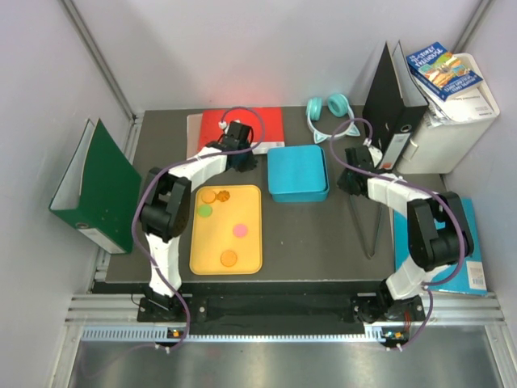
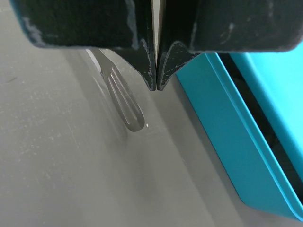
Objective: Pack the cookies
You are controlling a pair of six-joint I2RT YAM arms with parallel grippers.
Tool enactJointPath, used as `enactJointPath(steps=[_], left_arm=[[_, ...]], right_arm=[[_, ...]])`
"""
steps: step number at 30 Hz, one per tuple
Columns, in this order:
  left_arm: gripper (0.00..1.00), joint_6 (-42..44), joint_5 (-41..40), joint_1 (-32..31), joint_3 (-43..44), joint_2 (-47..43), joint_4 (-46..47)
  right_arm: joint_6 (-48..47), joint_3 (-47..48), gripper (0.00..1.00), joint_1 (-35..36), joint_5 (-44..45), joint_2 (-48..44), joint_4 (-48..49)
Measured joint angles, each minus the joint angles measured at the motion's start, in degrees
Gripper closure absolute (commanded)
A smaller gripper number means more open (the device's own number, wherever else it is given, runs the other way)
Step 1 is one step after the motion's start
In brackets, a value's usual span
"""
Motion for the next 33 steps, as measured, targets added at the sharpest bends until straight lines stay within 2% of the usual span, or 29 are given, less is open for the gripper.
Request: enactJointPath(steps=[8, 22, 33], left_arm=[[0.8, -0.59, 2.4, 0.0, -0.44, 1.44, 0.68], [0.79, -3.5, 14.12, 0.0, -3.93, 3.41, 9.6], [0.79, -5.99, 18.4, 0.52, -4.9, 3.41, 14.25]], right_arm=[[0.0, 0.04, 1.0, -0.02, -3.23, 1.97, 3.17], [0.55, -0.07, 1.0, -0.04, -9.75, 4.9, 8.74], [0.59, -0.57, 1.0, -0.61, -12.31, 5.2, 11.58]])
